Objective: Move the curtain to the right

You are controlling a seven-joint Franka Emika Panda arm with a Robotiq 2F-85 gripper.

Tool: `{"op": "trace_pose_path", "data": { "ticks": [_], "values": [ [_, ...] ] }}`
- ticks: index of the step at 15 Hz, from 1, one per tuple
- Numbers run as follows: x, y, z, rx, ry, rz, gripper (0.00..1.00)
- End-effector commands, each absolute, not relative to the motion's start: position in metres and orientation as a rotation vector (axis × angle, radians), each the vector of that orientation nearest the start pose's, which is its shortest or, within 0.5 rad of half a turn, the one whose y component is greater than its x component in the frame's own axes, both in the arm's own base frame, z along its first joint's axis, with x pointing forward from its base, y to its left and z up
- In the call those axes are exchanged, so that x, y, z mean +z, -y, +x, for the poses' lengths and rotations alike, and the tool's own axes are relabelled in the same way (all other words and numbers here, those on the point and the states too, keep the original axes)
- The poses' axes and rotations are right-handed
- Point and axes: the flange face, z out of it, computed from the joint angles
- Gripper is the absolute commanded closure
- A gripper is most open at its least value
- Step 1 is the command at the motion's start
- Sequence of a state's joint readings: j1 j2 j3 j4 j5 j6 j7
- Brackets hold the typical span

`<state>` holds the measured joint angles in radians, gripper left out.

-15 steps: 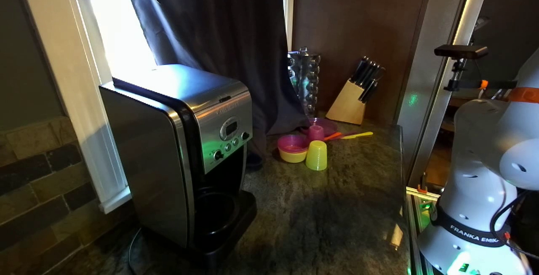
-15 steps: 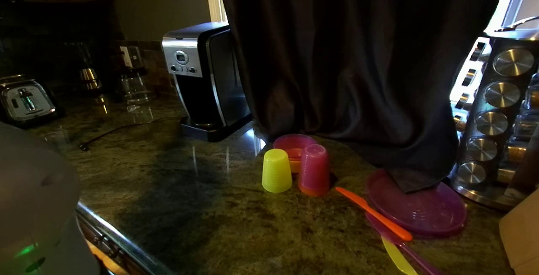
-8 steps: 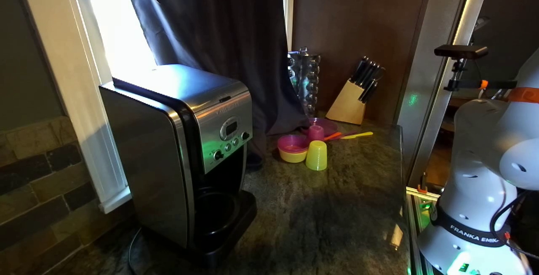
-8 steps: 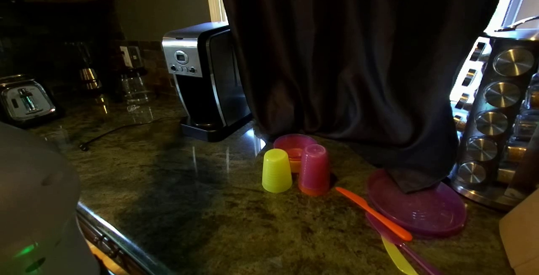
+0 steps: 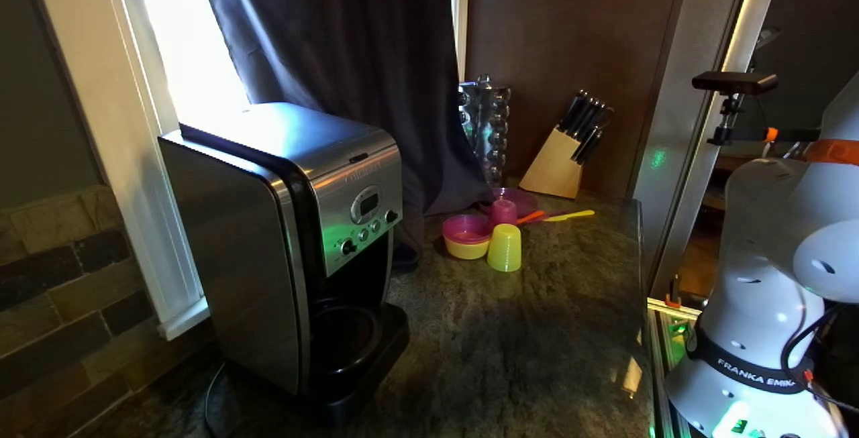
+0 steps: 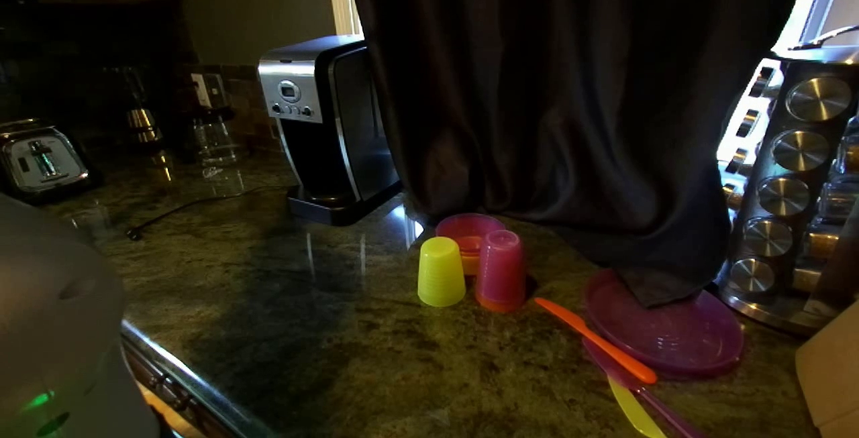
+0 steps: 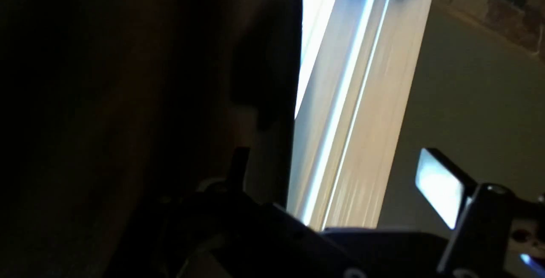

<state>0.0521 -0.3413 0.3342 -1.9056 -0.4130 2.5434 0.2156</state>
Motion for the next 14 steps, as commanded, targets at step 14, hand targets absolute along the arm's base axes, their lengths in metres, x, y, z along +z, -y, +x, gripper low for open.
{"op": "trace_pose_path", "data": {
  "ticks": [14],
  "values": [
    [0.833, -0.243, 0.446, -1.978, 0.701, -2.700, 0.00]
  ]
}}
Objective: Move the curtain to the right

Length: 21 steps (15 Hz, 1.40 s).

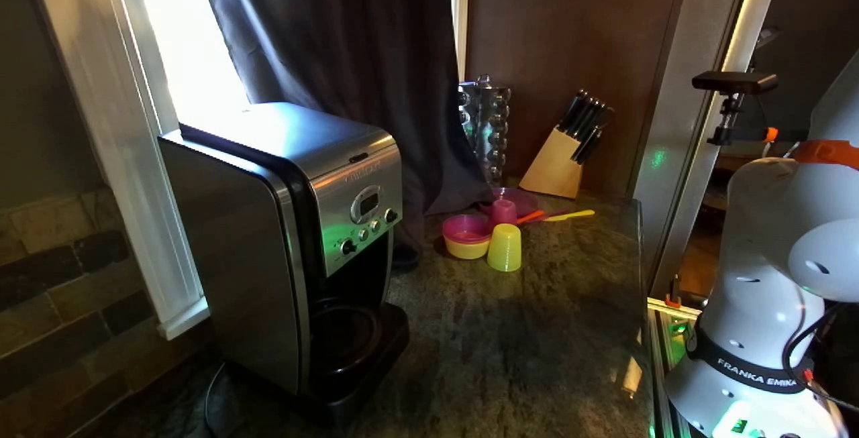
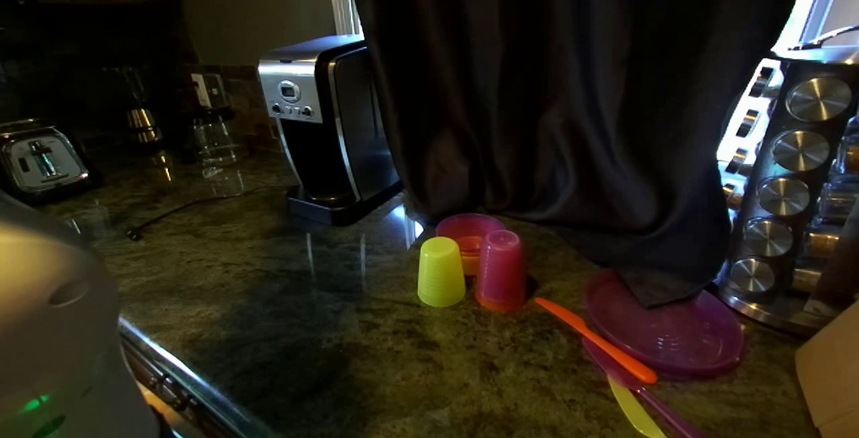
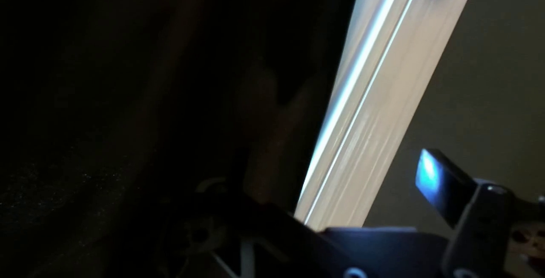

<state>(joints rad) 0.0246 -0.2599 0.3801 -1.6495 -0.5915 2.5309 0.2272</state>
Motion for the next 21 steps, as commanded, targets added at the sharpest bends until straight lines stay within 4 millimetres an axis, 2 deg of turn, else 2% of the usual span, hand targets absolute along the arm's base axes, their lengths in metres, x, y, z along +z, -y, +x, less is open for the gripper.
{"op": "trace_pose_path", "data": {
  "ticks": [1, 3, 6, 10, 15, 16, 17, 18, 19, 21],
  "values": [
    [0.833, -0.243, 0.446, -1.978, 0.701, -2.700, 0.00],
    [0.835, -0.241, 0.448, -2.024, 0.680, -2.717, 0.00],
    [0.847, -0.243, 0.452, -2.057, 0.627, -2.649, 0.00],
    [0.860, -0.243, 0.467, -2.179, 0.613, -2.541, 0.00],
    [0.851, -0.246, 0.494, -2.282, 0.604, -2.483, 0.00],
    [0.848, -0.247, 0.499, -2.287, 0.599, -2.485, 0.25],
    [0.844, -0.249, 0.503, -2.291, 0.603, -2.487, 0.27],
    [0.842, -0.250, 0.506, -2.302, 0.599, -2.491, 0.34],
    [0.842, -0.251, 0.508, -2.307, 0.589, -2.493, 0.44],
    [0.843, -0.252, 0.510, -2.310, 0.567, -2.494, 0.58]
  ]
}}
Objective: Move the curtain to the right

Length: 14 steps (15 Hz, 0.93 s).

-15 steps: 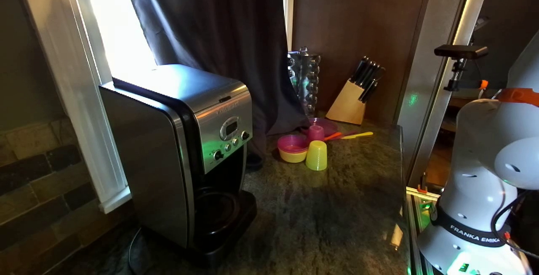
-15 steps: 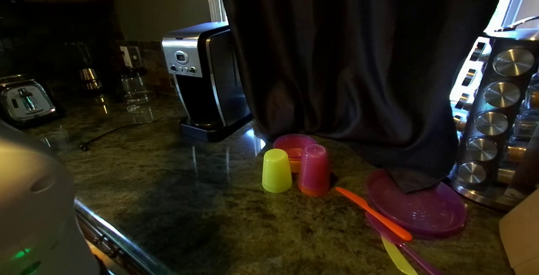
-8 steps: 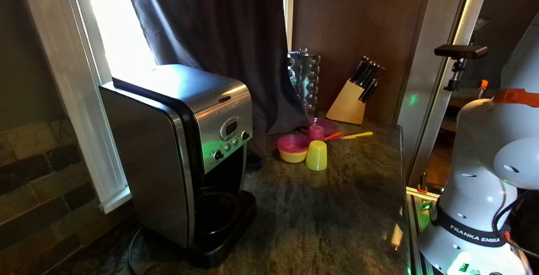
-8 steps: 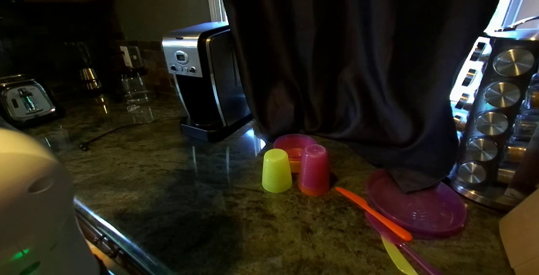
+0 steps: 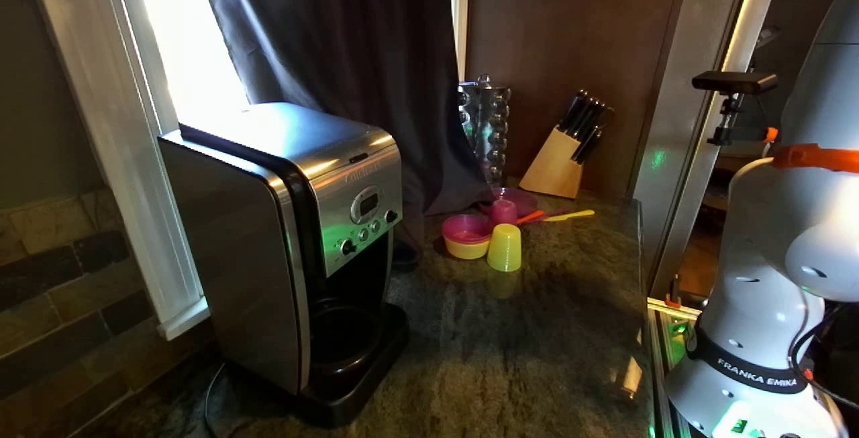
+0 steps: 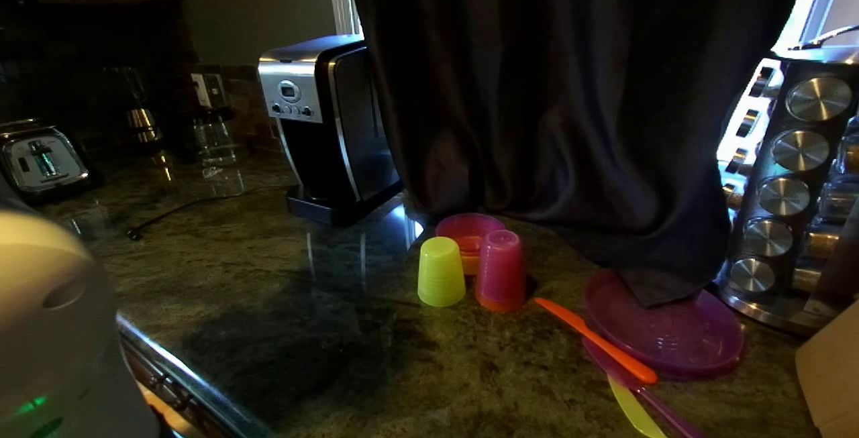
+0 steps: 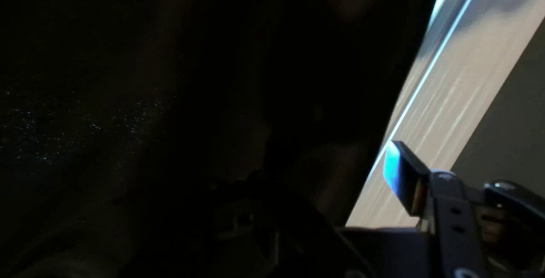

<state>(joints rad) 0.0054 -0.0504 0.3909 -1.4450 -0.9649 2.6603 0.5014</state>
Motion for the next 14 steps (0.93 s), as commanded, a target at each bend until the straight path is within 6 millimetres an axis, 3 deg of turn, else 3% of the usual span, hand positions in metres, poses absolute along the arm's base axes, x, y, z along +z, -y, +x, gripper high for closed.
{"op": "trace_pose_path", "data": {
  "ticks": [1, 6, 14],
  "values": [
    [0.846, -0.251, 0.510, -2.317, 0.552, -2.489, 0.67],
    [0.867, -0.232, 0.509, -2.323, 0.393, -2.464, 1.00],
    [0.883, -0.170, 0.521, -2.284, 0.015, -2.469, 1.00]
  ]
}}
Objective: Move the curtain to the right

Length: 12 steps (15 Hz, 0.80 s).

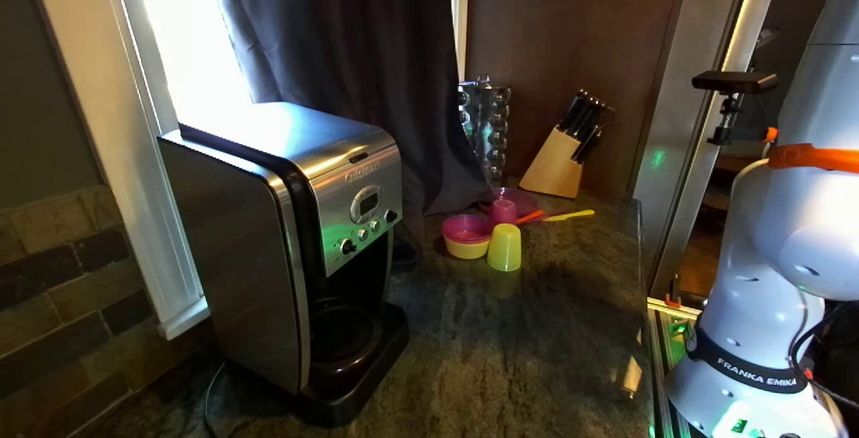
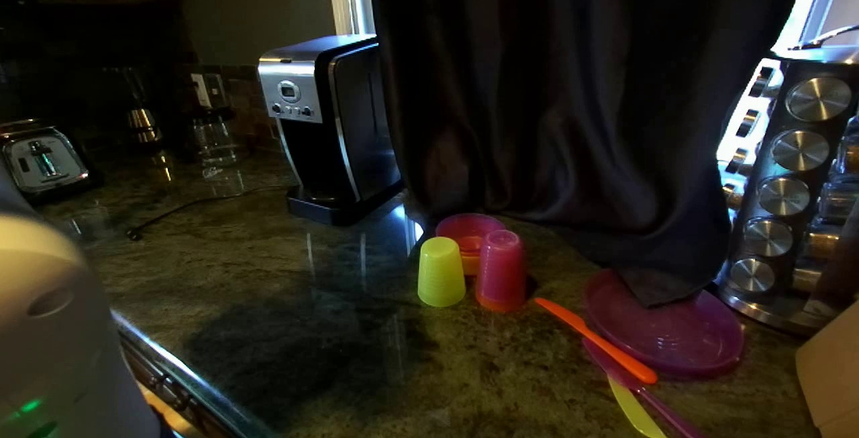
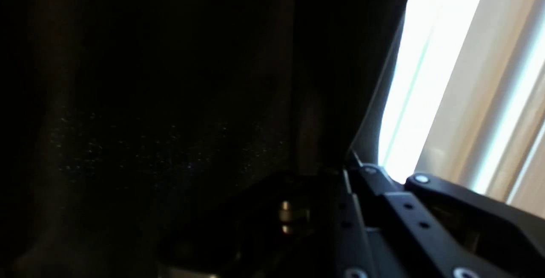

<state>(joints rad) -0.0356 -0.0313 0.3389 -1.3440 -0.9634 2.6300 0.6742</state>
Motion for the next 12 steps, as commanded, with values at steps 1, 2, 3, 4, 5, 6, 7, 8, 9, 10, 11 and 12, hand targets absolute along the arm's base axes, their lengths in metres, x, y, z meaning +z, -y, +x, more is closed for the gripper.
{"op": "trace_pose_path", "data": {
  "ticks": [1, 2, 3, 4, 5, 6, 7, 8, 9, 10, 11, 12],
  "values": [
    [0.885, -0.161, 0.521, -2.270, -0.033, -2.461, 1.00],
    [0.888, -0.152, 0.520, -2.258, -0.080, -2.455, 1.00],
    [0.892, -0.141, 0.519, -2.238, -0.125, -2.445, 1.00],
    [0.896, -0.130, 0.516, -2.218, -0.171, -2.438, 1.00],
    [0.901, -0.117, 0.512, -2.195, -0.212, -2.433, 1.00],
    [0.906, -0.103, 0.507, -2.178, -0.257, -2.426, 1.00],
    [0.911, -0.088, 0.503, -2.162, -0.302, -2.418, 1.00],
    [0.917, -0.075, 0.497, -2.147, -0.350, -2.412, 1.00],
    [0.921, -0.058, 0.494, -2.139, -0.402, -2.391, 1.00],
    [0.928, -0.044, 0.487, -2.138, -0.456, -2.379, 1.00],
    [0.933, -0.028, 0.483, -2.139, -0.511, -2.354, 1.00],
    [0.938, -0.013, 0.477, -2.142, -0.563, -2.340, 1.00]
  ]
}}
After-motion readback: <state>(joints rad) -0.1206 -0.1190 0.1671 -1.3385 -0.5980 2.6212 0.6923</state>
